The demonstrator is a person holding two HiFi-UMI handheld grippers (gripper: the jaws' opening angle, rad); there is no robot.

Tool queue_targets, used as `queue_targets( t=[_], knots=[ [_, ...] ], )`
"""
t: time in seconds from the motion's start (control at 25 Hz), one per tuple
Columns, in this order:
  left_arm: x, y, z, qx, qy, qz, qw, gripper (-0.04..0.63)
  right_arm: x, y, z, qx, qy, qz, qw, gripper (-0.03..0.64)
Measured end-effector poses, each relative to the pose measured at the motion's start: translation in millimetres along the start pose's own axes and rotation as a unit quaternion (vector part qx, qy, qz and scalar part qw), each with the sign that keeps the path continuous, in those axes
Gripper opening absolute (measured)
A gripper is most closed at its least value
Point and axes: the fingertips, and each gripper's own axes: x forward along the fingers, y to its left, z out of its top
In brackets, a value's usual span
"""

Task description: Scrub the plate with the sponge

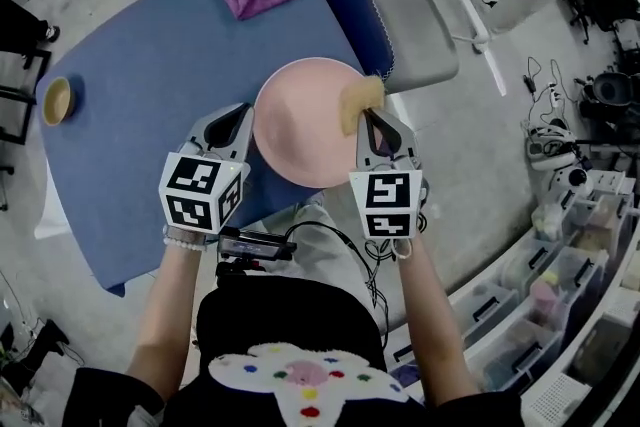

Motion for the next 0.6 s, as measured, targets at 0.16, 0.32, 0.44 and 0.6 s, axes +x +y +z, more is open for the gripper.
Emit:
queue_targets(
  t=[0.16,0.32,0.44,0.6],
  knots=[
    [-17,-15,26,0.024,-0.029,-0.025,0.9990,0.011,-24,6,15,0.024,-0.030,-0.002,0.999,0.011],
    [-34,-28,45,0.056,-0.055,-0.043,0.9960,0.011,-45,13,30,0.037,-0.055,-0.005,0.998,0.011],
    [-43,-34,54,0.069,-0.065,-0.052,0.9941,0.011,-57,16,40,0.046,-0.070,-0.009,0.996,0.011],
    [-55,-40,61,0.074,-0.076,-0.060,0.9926,0.011,-72,20,47,0.053,-0.083,-0.015,0.995,0.011]
  ],
)
